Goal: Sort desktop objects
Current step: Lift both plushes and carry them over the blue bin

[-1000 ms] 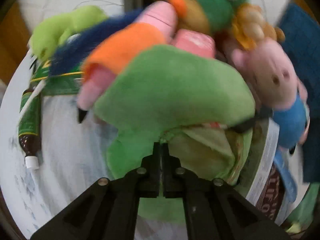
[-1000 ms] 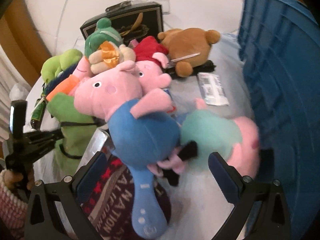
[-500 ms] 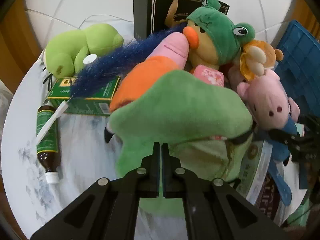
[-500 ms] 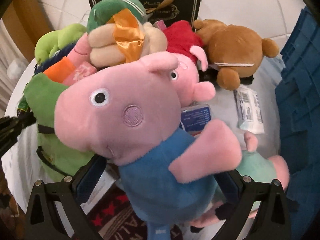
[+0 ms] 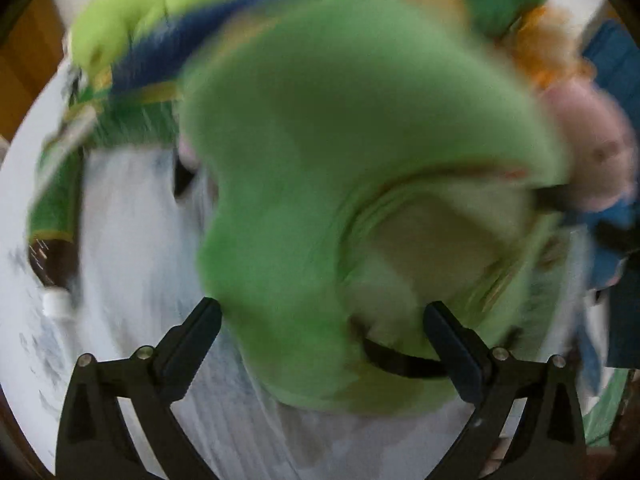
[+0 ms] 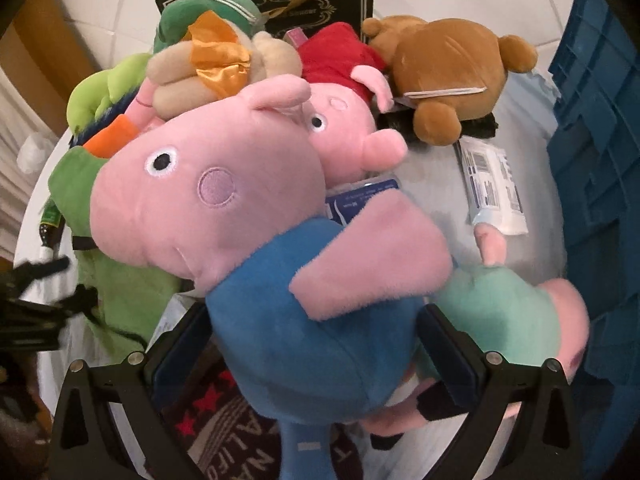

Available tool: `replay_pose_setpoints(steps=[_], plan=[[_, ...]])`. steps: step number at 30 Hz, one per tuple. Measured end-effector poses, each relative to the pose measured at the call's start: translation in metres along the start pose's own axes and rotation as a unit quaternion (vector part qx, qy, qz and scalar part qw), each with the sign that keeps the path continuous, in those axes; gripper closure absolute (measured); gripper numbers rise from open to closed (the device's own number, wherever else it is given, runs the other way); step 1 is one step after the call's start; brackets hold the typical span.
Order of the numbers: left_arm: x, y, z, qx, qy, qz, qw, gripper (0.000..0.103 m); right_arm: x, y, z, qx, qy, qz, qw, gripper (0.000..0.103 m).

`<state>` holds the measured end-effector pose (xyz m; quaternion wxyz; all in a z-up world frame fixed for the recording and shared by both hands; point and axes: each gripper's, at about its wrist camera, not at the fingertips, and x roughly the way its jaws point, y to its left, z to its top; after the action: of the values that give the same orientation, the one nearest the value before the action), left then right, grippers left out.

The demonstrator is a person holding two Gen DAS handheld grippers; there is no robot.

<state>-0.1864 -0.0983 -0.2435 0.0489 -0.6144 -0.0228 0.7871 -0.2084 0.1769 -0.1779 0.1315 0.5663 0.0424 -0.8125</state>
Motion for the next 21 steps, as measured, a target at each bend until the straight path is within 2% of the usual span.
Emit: replay_pose_setpoints(steps=[1,2,8,10,11,13,15,16,17,19,21], plan=[[0.009,-0.001,-0.004,0.001,0.007,0.015,0.9999,0.0,0.0,0.0,0.0,0.001,0.001,0.001,1.0,0.0],[0.007,-0.008,-0.007,0.023,-0.012,0.031,0.9992,0.0,0.001,0.0,-0.001,0.001,0.001,0.001,1.0,0.0],[-0.005,-0.019,-0.006,0.035,-0.027,0.027,0.9987,0.0,0.002,0.001,0.001,0.001,0.002,0.002,1.0,0.0],[-0.011,-0.019,-0.002,0.031,-0.017,0.019,0.9992,0.0,0.001,0.002,0.0,-0.001,0.001,0.003,1.0,0.0],[-0.017,-0.017,-0.001,0.02,-0.018,0.018,0.9995,0.007,0.0,0.003,0.0,-0.002,0.0,0.003,1.0,0.0],[-0.046,-0.018,0.002,0.009,-0.062,0.01,0.998,0.008,-0.004,0.004,-0.001,-0.005,-0.003,0.006,1.0,0.0],[-0.082,-0.025,0.009,0.022,-0.12,0.014,0.9924,0.008,-0.009,0.005,-0.001,-0.009,-0.009,0.007,1.0,0.0],[-0.095,-0.03,0.014,0.035,-0.141,0.015,0.9893,0.006,-0.012,0.006,-0.001,-0.012,-0.011,0.008,1.0,0.0],[-0.1,-0.036,0.02,0.054,-0.148,0.014,0.9874,0.0,-0.013,0.007,0.0,-0.014,-0.013,0.009,1.0,0.0],[-0.093,-0.047,0.029,0.082,-0.138,0.029,0.9866,0.0,-0.014,0.011,0.002,-0.02,-0.015,0.01,1.0,0.0],[-0.067,-0.052,0.04,0.102,-0.114,0.051,0.9869,0.0,-0.012,0.014,0.004,-0.028,-0.014,0.009,0.999,0.0]])
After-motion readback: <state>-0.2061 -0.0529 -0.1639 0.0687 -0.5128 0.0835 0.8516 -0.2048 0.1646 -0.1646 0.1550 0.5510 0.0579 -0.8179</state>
